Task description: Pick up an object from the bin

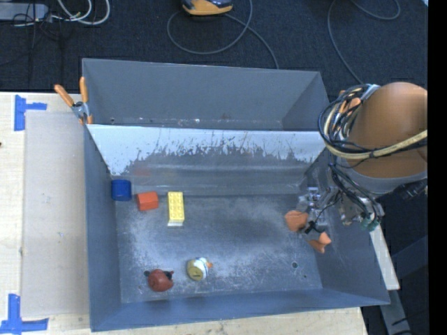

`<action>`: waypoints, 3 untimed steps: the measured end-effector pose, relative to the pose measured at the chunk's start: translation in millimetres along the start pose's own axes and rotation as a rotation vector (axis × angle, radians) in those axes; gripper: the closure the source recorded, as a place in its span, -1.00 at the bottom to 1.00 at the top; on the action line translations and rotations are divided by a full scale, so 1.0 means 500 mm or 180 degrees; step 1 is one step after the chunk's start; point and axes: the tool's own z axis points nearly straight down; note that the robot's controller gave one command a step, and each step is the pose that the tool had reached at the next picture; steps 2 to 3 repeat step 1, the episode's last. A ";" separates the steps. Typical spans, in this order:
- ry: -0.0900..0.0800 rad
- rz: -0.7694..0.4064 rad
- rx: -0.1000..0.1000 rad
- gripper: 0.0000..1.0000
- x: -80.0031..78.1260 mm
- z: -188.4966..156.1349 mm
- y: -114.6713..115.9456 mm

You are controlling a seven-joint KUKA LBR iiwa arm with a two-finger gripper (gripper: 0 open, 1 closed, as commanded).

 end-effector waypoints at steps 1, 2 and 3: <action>0.0000 0.0003 0.0000 1.00 0.000 0.000 -0.001; 0.0000 0.0003 0.0000 1.00 0.000 0.000 -0.001; 0.0000 0.0003 0.0000 1.00 0.000 0.000 -0.001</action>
Offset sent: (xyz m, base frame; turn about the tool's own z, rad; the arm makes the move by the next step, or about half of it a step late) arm 0.0321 0.0016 -0.1628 -0.0160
